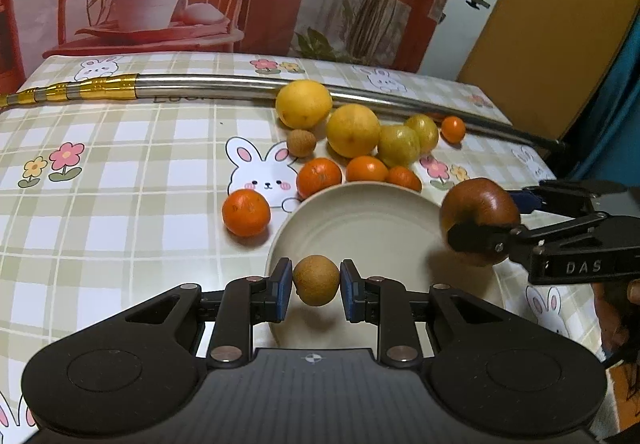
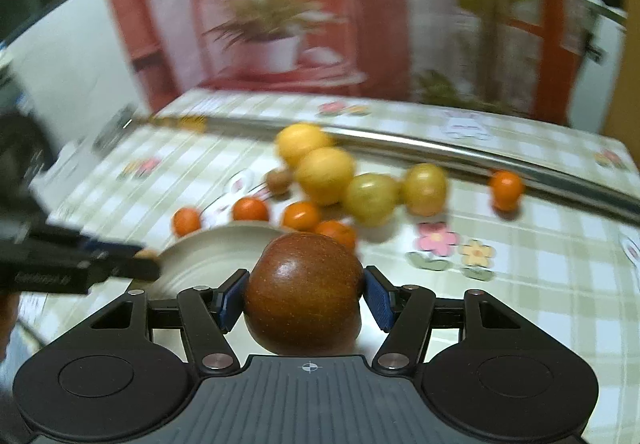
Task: Organize fruits
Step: 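Lower the brown fruit into the white plate with the left tool while the right tool releases the apple there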
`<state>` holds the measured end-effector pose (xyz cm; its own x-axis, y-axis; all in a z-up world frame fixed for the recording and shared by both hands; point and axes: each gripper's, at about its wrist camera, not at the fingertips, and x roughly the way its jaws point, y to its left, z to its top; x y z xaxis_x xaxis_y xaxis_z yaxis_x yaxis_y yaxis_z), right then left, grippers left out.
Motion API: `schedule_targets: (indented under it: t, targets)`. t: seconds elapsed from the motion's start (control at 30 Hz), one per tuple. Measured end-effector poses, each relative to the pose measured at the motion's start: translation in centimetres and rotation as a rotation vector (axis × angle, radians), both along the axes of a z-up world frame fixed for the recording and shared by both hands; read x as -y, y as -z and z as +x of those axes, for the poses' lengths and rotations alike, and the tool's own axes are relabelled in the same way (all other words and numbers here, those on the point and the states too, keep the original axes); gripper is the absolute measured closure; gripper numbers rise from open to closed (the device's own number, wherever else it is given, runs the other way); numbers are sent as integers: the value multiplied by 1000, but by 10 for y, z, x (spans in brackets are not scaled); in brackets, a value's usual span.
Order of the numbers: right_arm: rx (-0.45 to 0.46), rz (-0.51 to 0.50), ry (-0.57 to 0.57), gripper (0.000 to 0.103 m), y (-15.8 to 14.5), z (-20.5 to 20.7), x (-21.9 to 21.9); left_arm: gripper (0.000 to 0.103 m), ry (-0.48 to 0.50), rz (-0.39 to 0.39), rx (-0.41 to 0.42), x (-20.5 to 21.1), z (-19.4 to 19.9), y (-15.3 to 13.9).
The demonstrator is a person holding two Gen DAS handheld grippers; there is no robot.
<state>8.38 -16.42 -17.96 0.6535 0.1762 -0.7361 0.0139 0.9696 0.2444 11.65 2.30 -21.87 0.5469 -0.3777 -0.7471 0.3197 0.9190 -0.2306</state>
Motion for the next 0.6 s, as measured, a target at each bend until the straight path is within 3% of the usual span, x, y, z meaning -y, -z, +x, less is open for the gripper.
schedule_targets:
  t: [0.23, 0.6]
  targets:
    - [-53, -47, -120, 45, 3, 1, -22, 76, 25, 51, -13, 5, -2, 7]
    - [-106, -43, -125, 45, 17, 1, -22, 76, 39, 103, -16, 10, -2, 14]
